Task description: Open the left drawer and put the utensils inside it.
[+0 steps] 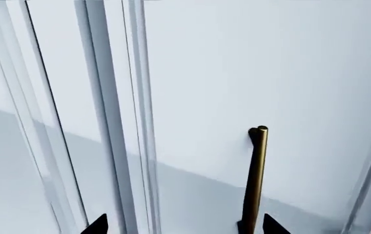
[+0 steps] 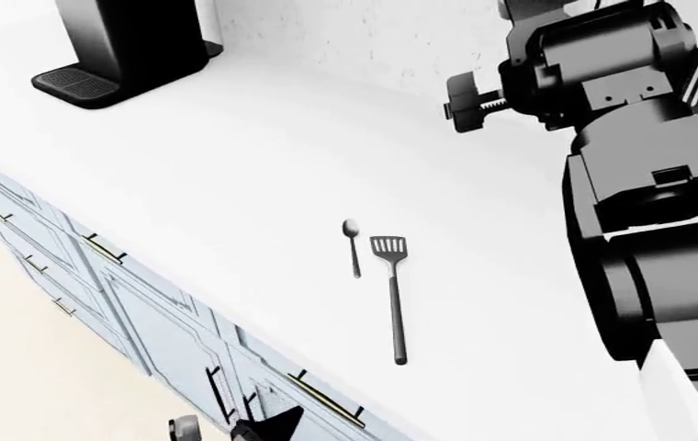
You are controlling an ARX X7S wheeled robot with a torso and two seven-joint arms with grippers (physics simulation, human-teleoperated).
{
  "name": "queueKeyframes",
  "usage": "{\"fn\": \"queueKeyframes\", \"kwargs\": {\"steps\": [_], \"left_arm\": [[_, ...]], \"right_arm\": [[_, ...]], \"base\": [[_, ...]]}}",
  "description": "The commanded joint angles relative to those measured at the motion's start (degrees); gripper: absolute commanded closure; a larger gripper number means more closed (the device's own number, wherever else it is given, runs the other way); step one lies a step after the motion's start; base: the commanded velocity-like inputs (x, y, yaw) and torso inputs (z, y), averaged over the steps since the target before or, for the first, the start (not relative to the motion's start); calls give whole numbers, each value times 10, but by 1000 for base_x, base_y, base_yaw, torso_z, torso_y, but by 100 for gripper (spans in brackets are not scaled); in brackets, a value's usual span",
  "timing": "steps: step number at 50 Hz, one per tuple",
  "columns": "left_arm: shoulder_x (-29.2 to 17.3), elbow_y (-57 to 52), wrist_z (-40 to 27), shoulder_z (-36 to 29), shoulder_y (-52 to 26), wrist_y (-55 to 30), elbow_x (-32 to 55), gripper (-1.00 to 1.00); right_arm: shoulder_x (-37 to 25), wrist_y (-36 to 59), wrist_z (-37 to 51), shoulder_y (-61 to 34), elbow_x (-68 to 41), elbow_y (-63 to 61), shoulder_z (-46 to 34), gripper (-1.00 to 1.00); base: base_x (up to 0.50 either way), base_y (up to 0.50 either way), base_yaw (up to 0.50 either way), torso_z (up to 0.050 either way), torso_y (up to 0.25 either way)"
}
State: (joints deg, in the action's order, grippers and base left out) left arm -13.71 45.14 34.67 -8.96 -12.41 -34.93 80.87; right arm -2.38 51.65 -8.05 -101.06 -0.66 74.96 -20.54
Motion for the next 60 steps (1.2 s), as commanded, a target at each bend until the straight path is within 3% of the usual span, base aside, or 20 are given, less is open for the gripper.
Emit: {"fn": "queueKeyframes", "kwargs": {"steps": [1, 24, 60], "left_arm": [[1, -64, -18, -10, 33, -12, 2, -100], [4, -122, -33, -13, 45, -29, 20, -100], [33, -62, -22, -40, -6, -22, 4, -100]], "right_arm": [[-3, -1, 1, 0, 1, 0, 2, -100], [-5, -4, 2, 4, 2, 0, 6, -100], [-8, -14, 5, 15, 2, 0, 13, -100]], "base": [[0, 0, 0, 0, 0], [0, 0, 0, 0, 0], [0, 0, 0, 0, 0]]}}
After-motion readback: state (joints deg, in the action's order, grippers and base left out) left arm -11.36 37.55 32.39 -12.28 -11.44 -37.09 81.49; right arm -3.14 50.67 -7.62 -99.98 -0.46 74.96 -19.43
